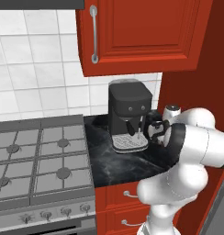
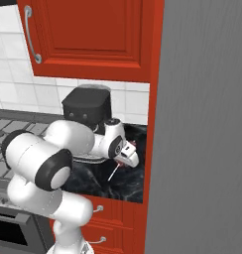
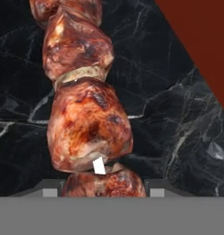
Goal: Store the kebab skewer in the freezer for long-term storage. Close the freezer door after placing the cooked food.
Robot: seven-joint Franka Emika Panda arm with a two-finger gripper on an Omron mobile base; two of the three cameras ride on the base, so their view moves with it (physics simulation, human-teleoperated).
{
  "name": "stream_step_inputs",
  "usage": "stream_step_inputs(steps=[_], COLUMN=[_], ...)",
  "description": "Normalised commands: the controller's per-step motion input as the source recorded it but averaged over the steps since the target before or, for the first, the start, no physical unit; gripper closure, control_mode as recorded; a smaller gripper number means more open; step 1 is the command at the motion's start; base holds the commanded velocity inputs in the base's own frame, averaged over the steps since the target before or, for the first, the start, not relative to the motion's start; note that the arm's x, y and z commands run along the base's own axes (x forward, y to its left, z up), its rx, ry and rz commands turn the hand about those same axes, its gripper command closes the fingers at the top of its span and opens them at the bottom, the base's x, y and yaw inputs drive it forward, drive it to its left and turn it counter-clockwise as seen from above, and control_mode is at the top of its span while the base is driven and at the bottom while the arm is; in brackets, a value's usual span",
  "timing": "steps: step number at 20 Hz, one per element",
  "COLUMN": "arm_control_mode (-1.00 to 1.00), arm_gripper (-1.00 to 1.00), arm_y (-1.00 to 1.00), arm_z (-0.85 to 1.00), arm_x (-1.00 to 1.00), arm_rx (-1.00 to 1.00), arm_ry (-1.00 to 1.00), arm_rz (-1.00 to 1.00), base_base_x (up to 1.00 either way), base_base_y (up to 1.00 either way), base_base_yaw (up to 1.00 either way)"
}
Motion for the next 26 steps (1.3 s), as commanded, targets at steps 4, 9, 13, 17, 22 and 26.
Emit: stream_step_inputs(steps=[4,9,13,17,22,26], arm_control_mode=[-1.00,-1.00,-1.00,-1.00,-1.00,-1.00], arm_gripper=[1.00,1.00,1.00,1.00,1.00,1.00], arm_y=[0.33,0.12,0.35,0.51,0.53,0.37], arm_z=[0.48,0.53,0.48,0.32,0.25,0.34], arm_x=[-0.35,-0.16,-0.39,-0.55,-0.61,-0.62], arm_rx=[-0.02,0.00,0.00,0.00,0.00,0.01], arm_ry=[-0.01,-0.01,-0.02,0.00,0.01,0.00], arm_rz=[-0.10,-0.20,-0.22,-0.19,-0.23,-0.27], base_base_x=[0.00,0.00,0.00,0.00,0.00,0.00], base_base_y=[0.00,0.00,0.00,0.00,0.00,0.00], base_base_yaw=[0.00,0.00,0.00,0.00,0.00,0.00])
